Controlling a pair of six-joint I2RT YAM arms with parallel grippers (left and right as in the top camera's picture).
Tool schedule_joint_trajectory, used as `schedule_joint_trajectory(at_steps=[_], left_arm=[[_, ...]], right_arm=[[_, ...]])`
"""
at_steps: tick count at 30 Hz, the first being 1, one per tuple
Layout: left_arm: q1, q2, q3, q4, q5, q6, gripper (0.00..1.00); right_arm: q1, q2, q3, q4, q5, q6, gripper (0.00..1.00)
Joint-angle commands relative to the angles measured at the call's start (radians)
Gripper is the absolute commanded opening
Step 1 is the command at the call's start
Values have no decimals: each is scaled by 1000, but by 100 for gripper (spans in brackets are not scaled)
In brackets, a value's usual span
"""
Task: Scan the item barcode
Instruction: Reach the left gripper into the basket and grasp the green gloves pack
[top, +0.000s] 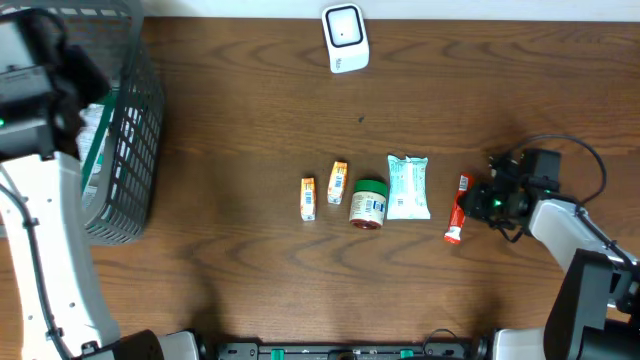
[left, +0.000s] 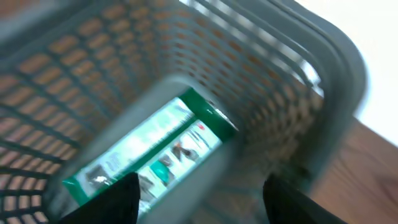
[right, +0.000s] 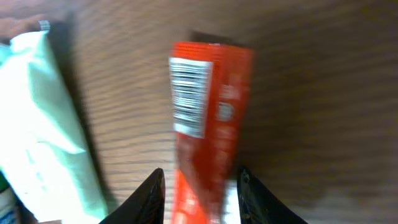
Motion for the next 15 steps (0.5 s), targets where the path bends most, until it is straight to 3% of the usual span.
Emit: schedule_joint_trajectory(at_steps=[1,8,15], left_arm=[[64,31,7,22,-13,8,69],[166,143,7,50,-12,23,76],[207,314,7,105,25,183,98]], right_arm=[[35,5,-10,23,-37,20,37],[61,5,-10,63,-44,20,47],[66,5,-10,68,-44,20,57]])
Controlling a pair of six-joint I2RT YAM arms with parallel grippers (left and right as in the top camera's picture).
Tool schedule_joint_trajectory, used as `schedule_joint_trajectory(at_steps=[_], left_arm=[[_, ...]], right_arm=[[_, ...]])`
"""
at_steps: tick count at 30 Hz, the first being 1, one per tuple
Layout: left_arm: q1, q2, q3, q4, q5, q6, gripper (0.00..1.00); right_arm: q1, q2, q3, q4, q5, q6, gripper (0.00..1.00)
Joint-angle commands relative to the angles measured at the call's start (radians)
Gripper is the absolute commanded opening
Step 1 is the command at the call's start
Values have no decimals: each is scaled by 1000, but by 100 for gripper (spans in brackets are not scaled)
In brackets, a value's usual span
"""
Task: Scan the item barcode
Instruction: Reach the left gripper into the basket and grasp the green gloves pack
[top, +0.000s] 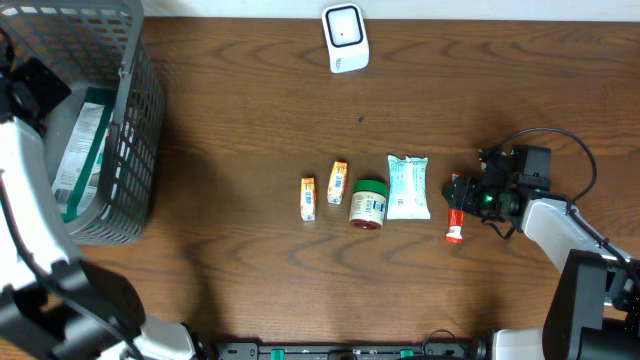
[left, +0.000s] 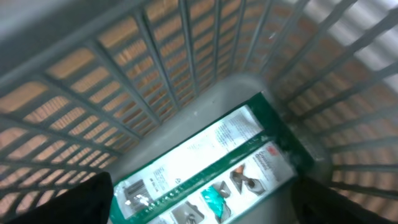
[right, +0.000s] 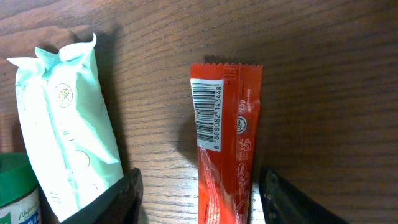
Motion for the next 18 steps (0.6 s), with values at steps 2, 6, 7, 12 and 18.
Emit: schedule_joint_trajectory(at_steps=[2,6,7,12,18], left_arm=[[13,118,7,23,17,187,98],[13,210,7,14,19,233,98],[13,234,7,7,29,237,98],[13,346,7,-38,205,342,98],[13,419,6,-66,208,402,98]], right_arm=[[23,3,-7,7,-11,6,58],[23,3,-7,7,-11,6,59],[23,3,-7,8,-11,6,59],[23,3,-7,14,-11,6,65],[23,3,-7,14,-11,6,68]])
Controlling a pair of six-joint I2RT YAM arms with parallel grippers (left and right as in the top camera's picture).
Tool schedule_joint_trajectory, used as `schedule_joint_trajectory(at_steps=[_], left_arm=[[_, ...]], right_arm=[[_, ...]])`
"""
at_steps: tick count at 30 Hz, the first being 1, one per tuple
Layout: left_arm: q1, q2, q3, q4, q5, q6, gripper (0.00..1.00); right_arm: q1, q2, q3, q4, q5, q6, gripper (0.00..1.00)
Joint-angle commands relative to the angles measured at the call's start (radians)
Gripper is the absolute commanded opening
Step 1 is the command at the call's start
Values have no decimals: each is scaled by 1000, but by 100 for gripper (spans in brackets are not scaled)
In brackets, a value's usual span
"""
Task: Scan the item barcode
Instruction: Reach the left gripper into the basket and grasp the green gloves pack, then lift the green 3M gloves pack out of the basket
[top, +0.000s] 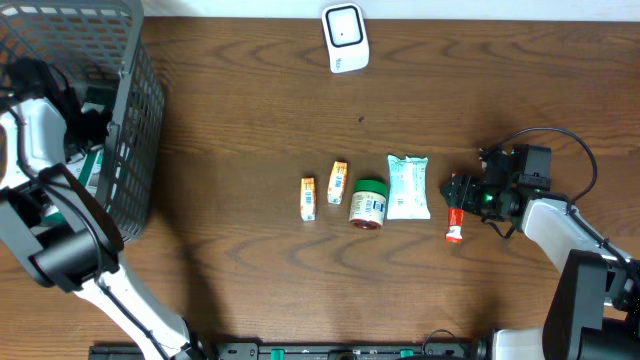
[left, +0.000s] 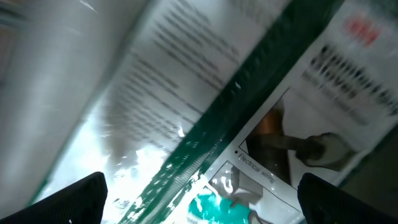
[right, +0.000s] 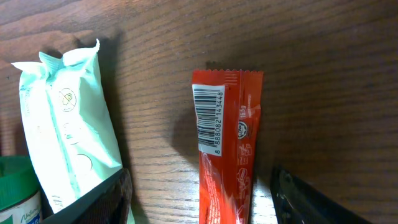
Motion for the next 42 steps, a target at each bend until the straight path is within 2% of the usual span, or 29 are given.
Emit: schedule_joint_trajectory(at_steps=[1,8,13,17,18,19,20,21,26,34,42], left_arm=[[3,25,6,-9,34,81,98],[3,86,-13,-23,9,91,98],[3,127,-13,-27,-85,10,98],[3,126,-13,-27,-82,-12,98],[3,126,-13,-27,-77,-15,99],[3,125,-13,-27,-49,-11,100],[3,125,-12,-27,-20,3,100],[3,122,-11,-27,24,27,100],[3,92,19,-30,147,47,100],[3,8,27,-14,150,47,100],[3,25,-41,-4,150,153,99]], right_arm=[[23,3,-6,2,-8,4,68],[23,3,-6,7,-8,4,70],[23,3,-6,10,-8,3,70],[23,3,-6,10,0,3,72],[23,3,-6,10,3,3,72],[23,3,-6,10,7,3,77],[23,3,-6,10,8,3,87],[23,3,-6,10,10,3,93],[22,3,-6,21,-21,9,97],[22,3,-6,29,-28,11,99],[22,3,-6,29,-23,10,99]])
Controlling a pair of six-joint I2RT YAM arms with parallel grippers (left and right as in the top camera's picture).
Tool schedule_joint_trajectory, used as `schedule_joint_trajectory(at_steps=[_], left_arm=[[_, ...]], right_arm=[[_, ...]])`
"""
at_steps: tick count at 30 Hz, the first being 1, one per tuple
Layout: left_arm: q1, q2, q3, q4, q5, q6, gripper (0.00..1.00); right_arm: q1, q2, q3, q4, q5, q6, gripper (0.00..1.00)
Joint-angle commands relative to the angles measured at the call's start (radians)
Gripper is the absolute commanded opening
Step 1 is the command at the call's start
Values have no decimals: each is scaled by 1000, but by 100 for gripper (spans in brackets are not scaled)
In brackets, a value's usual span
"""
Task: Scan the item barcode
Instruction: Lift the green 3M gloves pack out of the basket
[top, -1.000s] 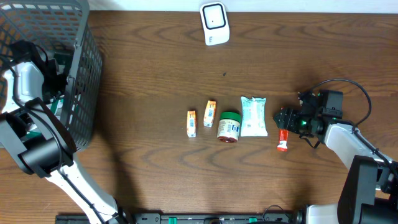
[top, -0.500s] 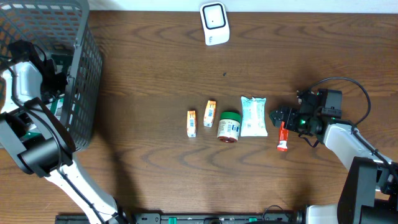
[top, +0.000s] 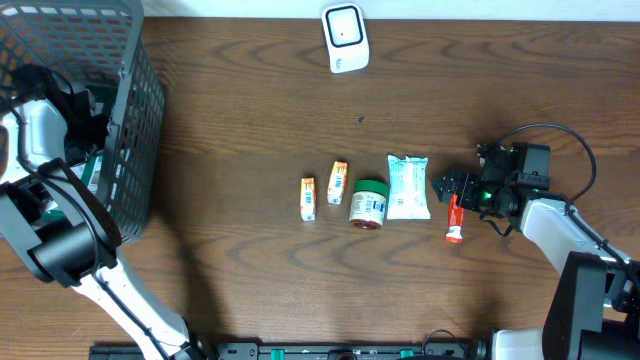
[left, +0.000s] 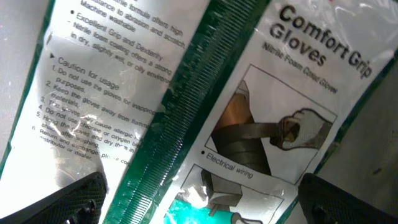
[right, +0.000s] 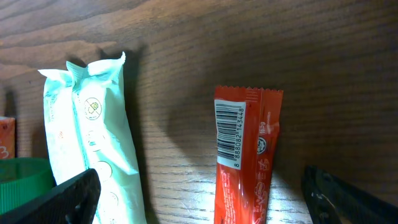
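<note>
A red stick packet (top: 455, 222) lies on the table at the right, its barcode (right: 227, 135) facing up. My right gripper (right: 205, 199) is open, one finger on each side of the packet's lower part and neither touching it. The white scanner (top: 345, 38) stands at the table's far edge. My left gripper (left: 205, 202) is open inside the grey basket (top: 130, 150), low over a green and white "Comfort Grip Gloves" pack (left: 205, 106) on the basket floor.
A mint-green wipes pack (top: 408, 186) lies just left of the red packet. Left of that are a green-lidded jar (top: 368, 203) and two small orange boxes (top: 337, 182) (top: 308, 198). The tall basket fills the far left corner.
My right gripper's jaws stand wider apart and the red packet sits a little farther from the camera. The left wrist view of the gloves pack is now sharp and slightly shifted.
At first my left gripper was open high in the basket above the gloves pack, and my right jaws stood close on both sides of the red packet. The left gripper then came down close over the pack. The right jaws stood wider at each moment; the packet has not moved.
</note>
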Motion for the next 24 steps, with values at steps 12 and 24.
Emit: schedule_joint_trajectory(at_steps=[12,24], left_arm=[[-3,-2,-150,146,-42,58,91],[-2,-2,-150,191,-117,-29,38]], right_arm=[[10,9,-8,-3,26,13,99],[10,9,-8,4,43,13,99]])
